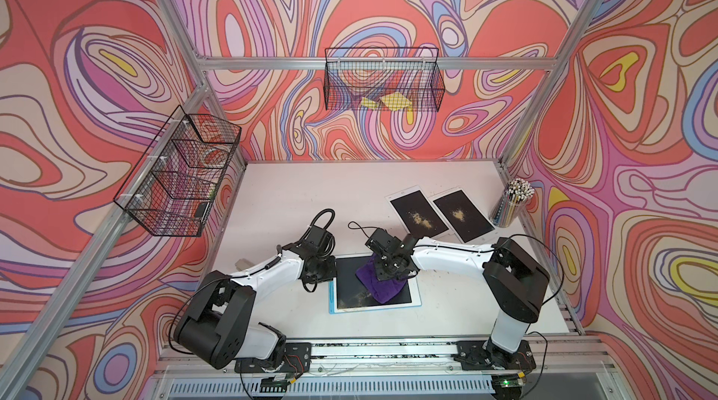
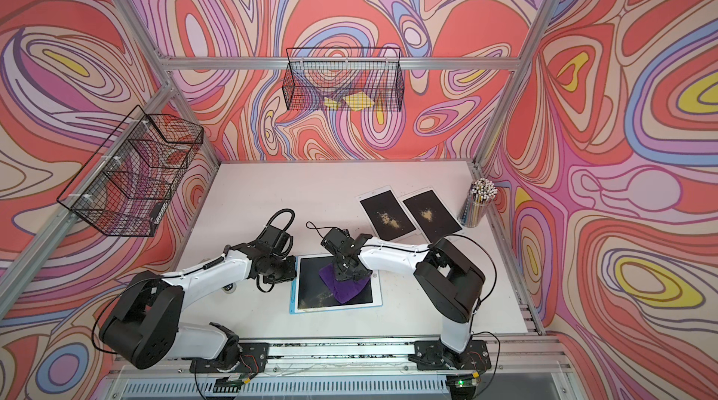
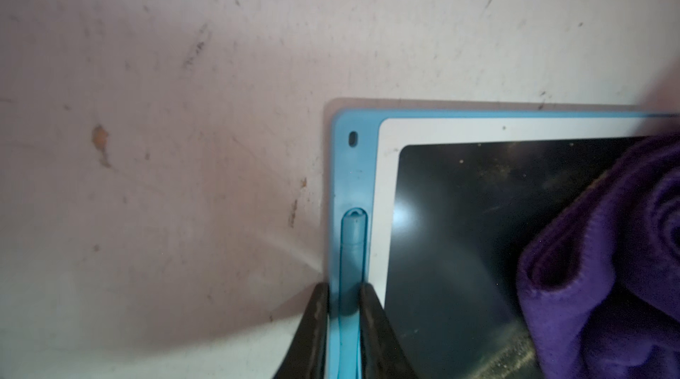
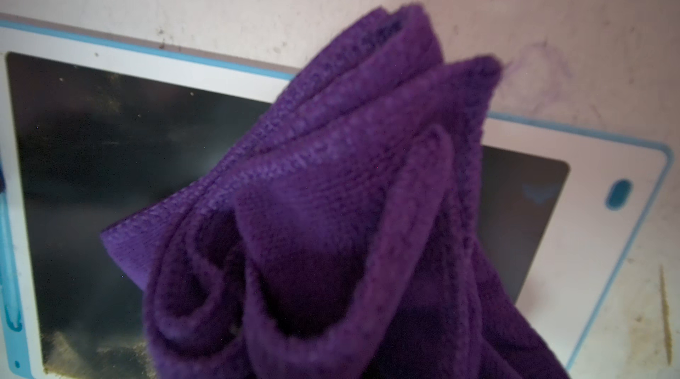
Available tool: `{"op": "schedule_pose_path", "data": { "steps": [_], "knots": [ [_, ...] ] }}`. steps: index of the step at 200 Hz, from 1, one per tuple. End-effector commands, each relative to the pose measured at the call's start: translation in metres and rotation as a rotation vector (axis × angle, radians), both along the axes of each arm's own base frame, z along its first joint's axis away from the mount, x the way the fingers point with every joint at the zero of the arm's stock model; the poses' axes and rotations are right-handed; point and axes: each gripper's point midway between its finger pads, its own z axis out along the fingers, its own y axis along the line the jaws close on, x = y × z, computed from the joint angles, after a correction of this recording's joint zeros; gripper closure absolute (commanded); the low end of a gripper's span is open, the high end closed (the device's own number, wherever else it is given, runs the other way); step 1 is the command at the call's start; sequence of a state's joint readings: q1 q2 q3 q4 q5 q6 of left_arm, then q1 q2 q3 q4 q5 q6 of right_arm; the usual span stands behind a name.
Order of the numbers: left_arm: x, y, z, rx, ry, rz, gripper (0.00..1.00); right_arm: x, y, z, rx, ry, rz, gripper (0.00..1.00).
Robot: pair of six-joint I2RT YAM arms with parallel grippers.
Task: Wipe the drawing tablet
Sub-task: Wipe the dirt from the drawing tablet.
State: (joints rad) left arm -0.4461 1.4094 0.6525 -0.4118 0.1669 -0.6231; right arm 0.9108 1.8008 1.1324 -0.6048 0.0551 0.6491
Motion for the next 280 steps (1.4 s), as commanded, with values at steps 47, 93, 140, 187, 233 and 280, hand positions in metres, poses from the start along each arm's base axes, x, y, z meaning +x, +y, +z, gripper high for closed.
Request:
{"op": "schedule_pose_path", "data": {
  "steps": [47, 93, 140, 187, 233, 280],
  "knots": [
    [-0.020, 0.014, -0.026, 0.099, 0.108, -0.016, 0.85, -0.016, 0.017, -0.017, 0.075, 0.057, 0.085, 0.42],
    [-0.022, 0.013, -0.027, 0.091, 0.113, -0.021, 0.86, -0.033, 0.017, -0.039, -0.002, 0.122, 0.135, 0.32],
    [-0.024, 0.012, -0.029, 0.086, 0.124, -0.021, 0.87, -0.046, 0.010, -0.068, -0.166, 0.158, 0.199, 0.24],
    [-0.024, 0.012, -0.029, 0.088, 0.125, -0.023, 0.86, -0.056, 0.006, -0.085, -0.211, 0.188, 0.220, 0.41],
    [-0.024, 0.012, -0.030, 0.084, 0.129, -0.022, 0.86, -0.050, 0.022, -0.059, -0.081, 0.126, 0.187, 1.00],
    [-0.025, 0.011, -0.030, 0.080, 0.130, -0.023, 0.85, -0.042, 0.054, 0.011, 0.023, 0.010, 0.214, 1.00]
  ]
}}
